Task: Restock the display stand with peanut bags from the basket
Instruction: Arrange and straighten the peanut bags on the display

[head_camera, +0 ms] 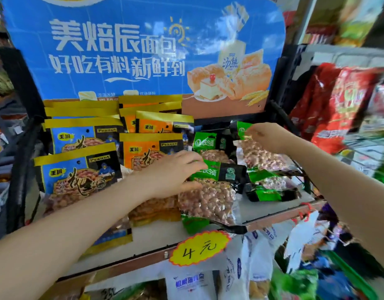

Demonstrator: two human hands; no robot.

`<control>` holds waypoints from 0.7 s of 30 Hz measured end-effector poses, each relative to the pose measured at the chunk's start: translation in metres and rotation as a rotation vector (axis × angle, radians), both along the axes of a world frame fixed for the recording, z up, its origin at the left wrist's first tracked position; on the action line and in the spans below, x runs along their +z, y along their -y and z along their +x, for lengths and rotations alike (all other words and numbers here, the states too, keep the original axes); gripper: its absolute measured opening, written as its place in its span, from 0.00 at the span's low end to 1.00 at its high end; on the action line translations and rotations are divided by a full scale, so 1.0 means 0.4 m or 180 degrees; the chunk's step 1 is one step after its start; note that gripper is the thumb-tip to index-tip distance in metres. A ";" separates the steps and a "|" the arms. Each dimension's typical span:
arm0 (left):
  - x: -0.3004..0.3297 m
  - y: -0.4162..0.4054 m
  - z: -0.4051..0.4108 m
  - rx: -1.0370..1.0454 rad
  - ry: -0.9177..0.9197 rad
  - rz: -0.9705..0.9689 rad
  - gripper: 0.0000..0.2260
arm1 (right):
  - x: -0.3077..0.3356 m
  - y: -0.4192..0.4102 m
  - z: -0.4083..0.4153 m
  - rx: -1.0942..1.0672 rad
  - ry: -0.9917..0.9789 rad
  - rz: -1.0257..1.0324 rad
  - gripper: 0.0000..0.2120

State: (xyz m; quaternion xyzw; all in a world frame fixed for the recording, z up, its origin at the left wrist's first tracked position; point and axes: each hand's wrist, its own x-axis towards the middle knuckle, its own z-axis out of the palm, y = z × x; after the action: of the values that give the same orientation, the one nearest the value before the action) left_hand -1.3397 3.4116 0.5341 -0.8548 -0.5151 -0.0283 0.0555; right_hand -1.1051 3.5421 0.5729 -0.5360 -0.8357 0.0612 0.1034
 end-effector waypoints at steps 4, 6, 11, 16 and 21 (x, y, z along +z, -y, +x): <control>0.006 -0.115 0.092 0.0107 -0.0094 -0.0406 0.24 | -0.009 -0.031 0.048 0.0167 0.0401 -0.0487 0.21; 0.003 -0.154 0.121 0.0295 -0.0190 -0.0708 0.26 | -0.017 -0.048 0.063 0.0358 0.0450 -0.0664 0.25; -0.008 -0.210 0.135 0.0723 -0.0047 -0.0889 0.35 | -0.029 -0.113 0.088 0.0773 0.0316 -0.0387 0.29; -0.018 -0.223 0.148 0.0942 0.0090 -0.1108 0.32 | -0.032 -0.199 0.068 0.0621 0.0383 -0.0443 0.37; -0.024 -0.202 0.161 0.0944 0.0418 -0.1117 0.21 | -0.038 -0.252 0.025 0.0691 0.0322 -0.0668 0.44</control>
State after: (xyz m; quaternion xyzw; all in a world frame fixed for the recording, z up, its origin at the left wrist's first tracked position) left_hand -1.2751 3.4926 0.5247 -0.7627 -0.6346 0.0146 -0.1239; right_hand -1.0951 3.6428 0.5579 -0.4527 -0.8819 0.1319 -0.0027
